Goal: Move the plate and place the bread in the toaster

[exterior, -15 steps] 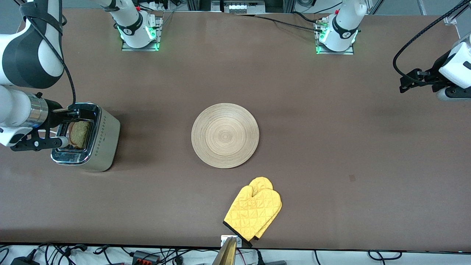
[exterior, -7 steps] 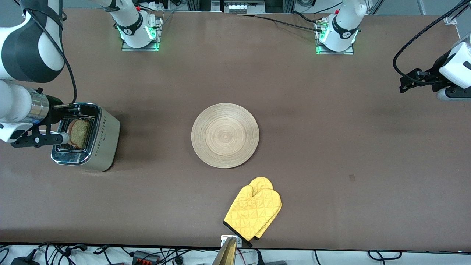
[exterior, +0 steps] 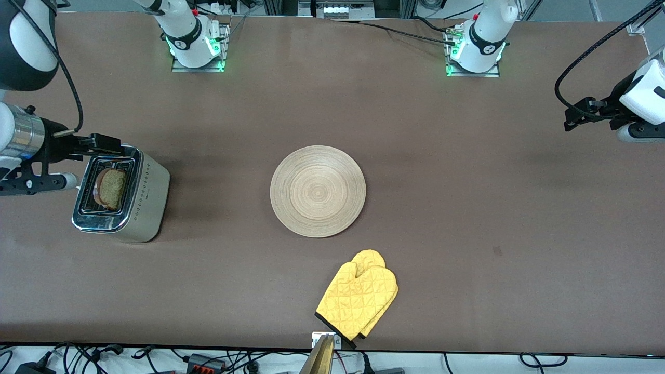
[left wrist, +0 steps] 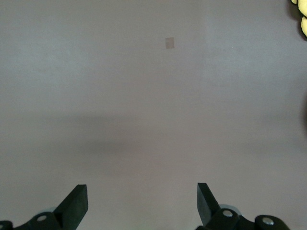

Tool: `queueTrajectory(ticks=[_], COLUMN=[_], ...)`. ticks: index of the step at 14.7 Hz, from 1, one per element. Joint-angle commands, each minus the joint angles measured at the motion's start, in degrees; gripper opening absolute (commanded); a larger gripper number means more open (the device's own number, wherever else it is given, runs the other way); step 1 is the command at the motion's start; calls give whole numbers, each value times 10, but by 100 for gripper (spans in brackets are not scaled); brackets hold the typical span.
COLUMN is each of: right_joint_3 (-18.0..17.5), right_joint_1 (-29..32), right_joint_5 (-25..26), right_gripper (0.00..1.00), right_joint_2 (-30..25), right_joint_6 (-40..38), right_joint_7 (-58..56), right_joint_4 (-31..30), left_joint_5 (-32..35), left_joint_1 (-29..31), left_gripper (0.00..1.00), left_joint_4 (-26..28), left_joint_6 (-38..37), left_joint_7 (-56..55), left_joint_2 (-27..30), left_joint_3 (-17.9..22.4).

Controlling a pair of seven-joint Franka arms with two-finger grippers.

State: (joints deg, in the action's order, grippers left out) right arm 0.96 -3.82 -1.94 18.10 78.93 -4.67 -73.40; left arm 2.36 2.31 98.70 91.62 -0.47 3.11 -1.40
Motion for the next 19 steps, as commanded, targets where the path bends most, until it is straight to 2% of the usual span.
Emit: queueTrajectory(ticks=[1,2,5,7,12,15,19], right_joint_3=[-111,-125,-127,-129,-170,-177,-177], right_joint_1=[51,58,89,94,125,136,131], right_joint_5=[78,84,56,50,51,51,53], right_gripper=[100,100,100,100,100,100,100], right_joint_2=[-31,-49,-93,-100,-129,-134,-130], right_joint_6=[18,29,84,83,86,105,79], right_joint_7=[35,74,109,109,156,186,188], right_joint_4=[-30,-52,-123,-131,-155,-156,-156], left_joint_5=[-9,-9,-9,-10,-10,-10,-10], left_joint_1=[2,2,3,4,4,5,8], left_gripper=[100,100,100,100,100,100,100], left_joint_4=[-8,-8,-8,-8,-8,-8,-8], left_joint_6=[-8,-8,-8,-8,-8,-17,-20], left_joint_7=[6,6,6,6,6,6,6], left_joint_2=[-2,-2,-2,-2,-2,-3,-3], left_joint_3=[1,1,1,1,1,1,1])
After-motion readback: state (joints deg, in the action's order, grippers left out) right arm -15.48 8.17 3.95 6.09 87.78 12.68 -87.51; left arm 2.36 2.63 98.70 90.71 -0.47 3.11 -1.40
